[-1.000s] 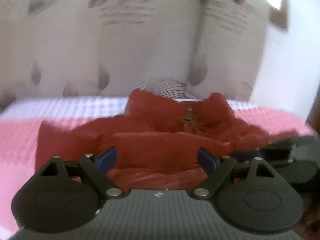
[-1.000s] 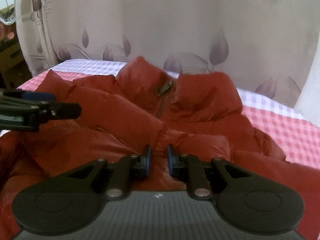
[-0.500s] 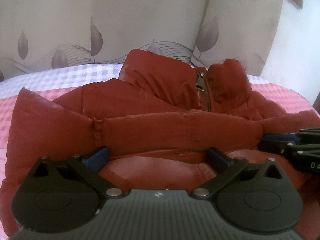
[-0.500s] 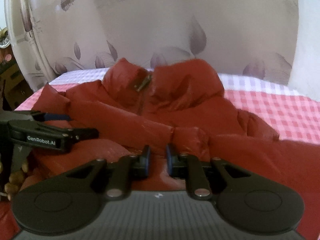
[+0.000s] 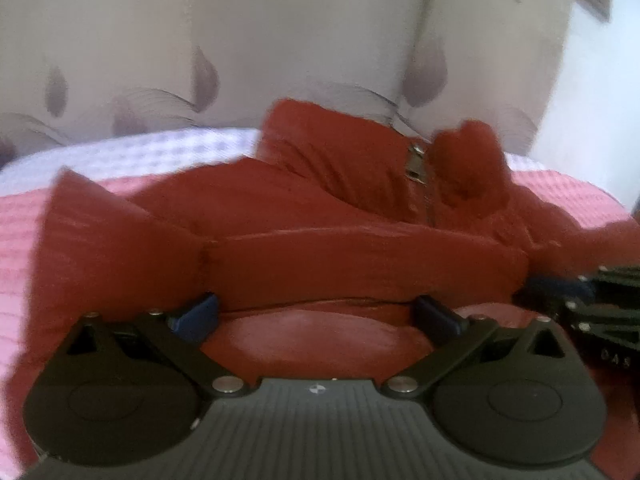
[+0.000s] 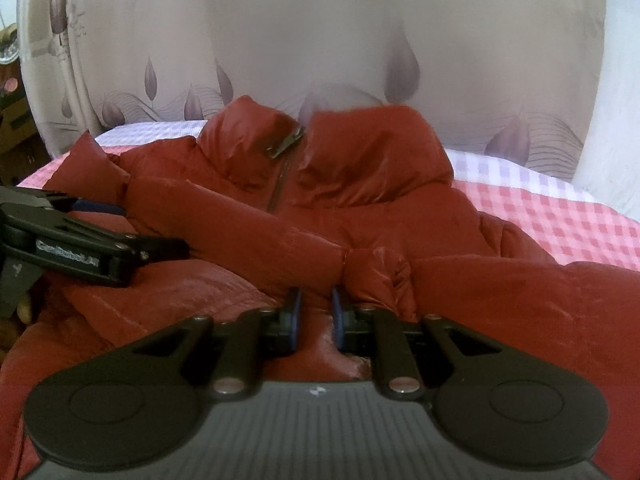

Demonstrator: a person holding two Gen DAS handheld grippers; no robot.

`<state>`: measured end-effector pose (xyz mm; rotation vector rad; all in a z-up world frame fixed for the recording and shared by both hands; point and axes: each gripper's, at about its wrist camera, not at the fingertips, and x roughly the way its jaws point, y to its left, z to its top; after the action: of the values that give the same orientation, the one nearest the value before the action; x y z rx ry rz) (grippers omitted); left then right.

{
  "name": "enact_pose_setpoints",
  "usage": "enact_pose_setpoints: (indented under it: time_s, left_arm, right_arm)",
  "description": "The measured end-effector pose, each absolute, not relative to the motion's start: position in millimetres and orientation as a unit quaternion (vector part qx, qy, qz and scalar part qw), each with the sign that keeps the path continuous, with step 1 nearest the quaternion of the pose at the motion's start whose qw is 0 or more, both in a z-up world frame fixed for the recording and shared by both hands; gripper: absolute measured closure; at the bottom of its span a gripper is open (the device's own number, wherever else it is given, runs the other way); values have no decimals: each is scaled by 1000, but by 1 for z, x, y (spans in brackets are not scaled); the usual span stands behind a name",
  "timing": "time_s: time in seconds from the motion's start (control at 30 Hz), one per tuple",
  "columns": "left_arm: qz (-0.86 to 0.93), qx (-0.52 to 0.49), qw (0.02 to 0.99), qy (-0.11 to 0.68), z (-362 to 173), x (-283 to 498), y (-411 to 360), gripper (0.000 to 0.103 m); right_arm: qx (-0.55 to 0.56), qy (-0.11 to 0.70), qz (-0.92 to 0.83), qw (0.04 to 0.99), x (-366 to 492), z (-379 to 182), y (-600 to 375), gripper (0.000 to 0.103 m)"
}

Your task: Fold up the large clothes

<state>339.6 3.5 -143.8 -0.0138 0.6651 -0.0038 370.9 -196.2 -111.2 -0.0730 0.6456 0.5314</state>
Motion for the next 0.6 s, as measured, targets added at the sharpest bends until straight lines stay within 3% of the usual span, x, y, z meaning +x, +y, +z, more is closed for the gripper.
enact_pose_setpoints:
  time_s: [0.13, 0.37, 0.6]
  left_arm:
    - [52, -8, 952, 300, -127, 334, 37, 5]
    - [98, -110, 921, 361, -147, 359, 108, 0]
    - [105, -57, 928, 353, -155, 356, 93, 0]
  right_arm:
    - [-33, 312, 258, 914, 370, -111, -196, 88]
    - [-25, 310, 261, 914, 369, -111, -198, 88]
    - [-18, 316, 264, 911, 371, -112, -200, 88]
